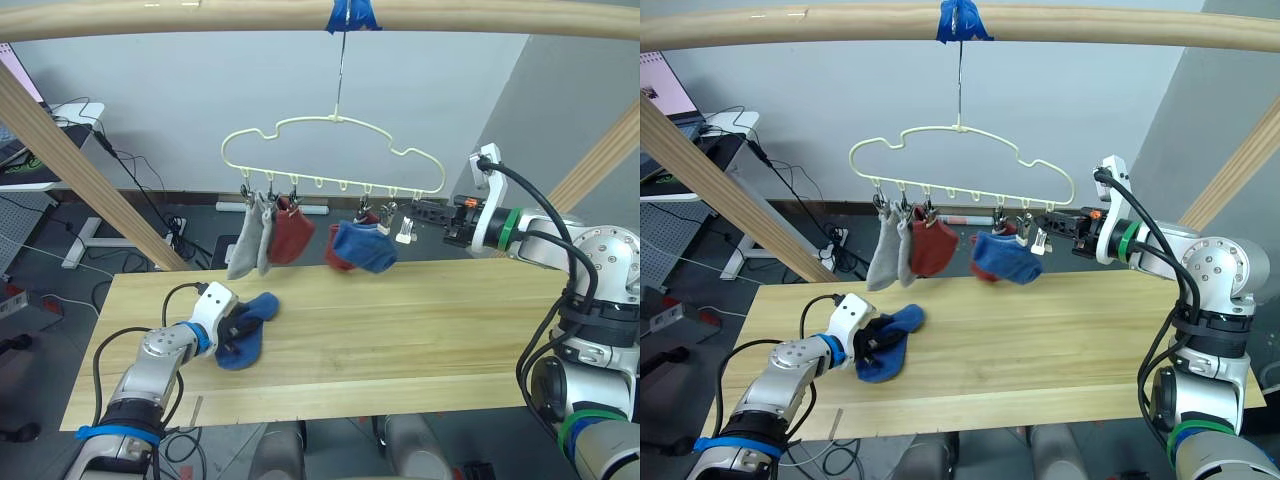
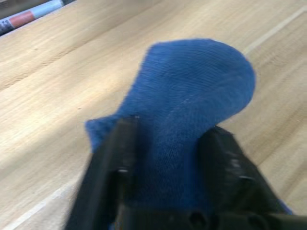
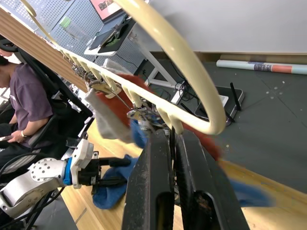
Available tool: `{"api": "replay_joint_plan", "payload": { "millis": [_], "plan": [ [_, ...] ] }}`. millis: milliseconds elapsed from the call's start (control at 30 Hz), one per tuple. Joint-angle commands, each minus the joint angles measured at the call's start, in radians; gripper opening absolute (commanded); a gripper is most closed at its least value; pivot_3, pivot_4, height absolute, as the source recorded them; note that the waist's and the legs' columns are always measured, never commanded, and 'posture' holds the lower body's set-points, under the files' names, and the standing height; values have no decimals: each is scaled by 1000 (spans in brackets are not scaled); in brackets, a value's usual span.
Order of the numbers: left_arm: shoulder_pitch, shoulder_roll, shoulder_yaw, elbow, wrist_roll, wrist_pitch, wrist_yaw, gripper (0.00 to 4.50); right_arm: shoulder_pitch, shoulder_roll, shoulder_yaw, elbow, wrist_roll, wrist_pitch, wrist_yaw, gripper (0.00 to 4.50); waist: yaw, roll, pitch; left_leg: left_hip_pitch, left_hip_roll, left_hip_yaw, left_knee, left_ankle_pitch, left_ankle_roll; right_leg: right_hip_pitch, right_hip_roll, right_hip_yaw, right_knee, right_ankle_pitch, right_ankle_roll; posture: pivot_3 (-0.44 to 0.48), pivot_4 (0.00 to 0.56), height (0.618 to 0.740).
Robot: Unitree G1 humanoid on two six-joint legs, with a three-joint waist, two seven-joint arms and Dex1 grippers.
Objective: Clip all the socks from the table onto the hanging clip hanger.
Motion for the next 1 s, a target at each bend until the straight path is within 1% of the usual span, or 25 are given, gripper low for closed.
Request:
{"api": "replay_joint_plan", "payload": {
  "millis": [33,100,167,233,267,333,367,433,500,600,733,800,933,1000],
  "plan": [
    [31,-5,-16,-2,29,-36,9,1044,5,1,-11,-41,20,-14,-5,0,0,0,0,0,0,0,0,0,0,0,0,0,0,0,0,-125,219,740],
    [46,-11,-17,-37,24,-53,8,787,8,4,-12,-43,21,-14,-8,0,0,0,0,0,0,0,0,0,0,0,0,0,0,0,0,-121,212,740],
    [91,-19,-29,-160,0,-94,-26,514,13,4,-19,-39,25,-7,-11,0,0,0,0,0,0,0,0,0,0,0,0,0,0,0,0,-121,209,740],
    [127,-21,-34,-264,-19,-103,-48,84,11,8,-38,-30,35,8,-22,0,2,0,0,-1,0,0,0,0,0,0,-1,0,-1,1,-1,-119,204,740],
    [149,-16,-35,-347,-39,-92,-65,39,4,11,-55,-22,54,28,-23,0,2,-1,0,-2,0,0,0,0,0,0,-1,0,-2,3,-5,-122,205,740],
    [179,-12,-31,-484,-83,-67,-88,39,-14,20,-89,-5,87,73,-30,0,4,-1,0,-4,0,-1,0,0,0,-2,-1,-1,-2,3,-5,-122,205,740],
    [186,-14,-27,-529,-100,-53,-92,39,-22,23,-103,4,100,93,-35,0,5,0,0,-4,0,-1,0,0,0,-2,-1,-1,-2,3,-5,-123,206,740],
    [182,-6,-41,-624,-101,-77,-108,39,-38,24,-122,22,122,146,-38,0,5,0,0,-3,0,0,0,0,0,-2,-1,-1,-2,3,-5,-123,206,740],
    [160,-20,-55,-695,-113,-93,-112,39,-59,40,-160,48,128,197,-64,0,3,0,0,-3,0,0,0,0,0,-1,0,-1,-2,2,-4,-122,208,740],
    [86,-63,-95,-719,-63,-169,-85,39,-96,67,-220,114,153,230,-128,0,3,0,0,-3,0,0,0,0,0,-1,0,0,-2,2,-3,-123,210,740],
    [8,-121,-132,-695,-2,-200,-28,39,-110,82,-239,141,210,232,-201,0,2,0,0,-3,0,1,0,0,0,-1,0,0,-2,3,-4,-136,212,740],
    [-11,-129,-147,-680,36,-235,-12,39,-111,94,-246,146,250,232,-243,0,-4,0,0,-4,0,2,0,0,0,-1,0,0,-3,3,-4,-138,213,740],
    [-21,-132,-158,-661,61,-268,-2,39,-112,101,-255,156,318,232,-312,0,-16,0,0,-4,0,2,0,0,0,-1,0,0,-2,3,-4,-141,214,740],
    [-47,-144,-167,-637,95,-287,21,39,-108,117,-261,157,359,232,-353,0,-19,0,0,-4,0,2,0,0,0,-1,0,0,-2,3,-4,-145,217,740]
  ]
}}
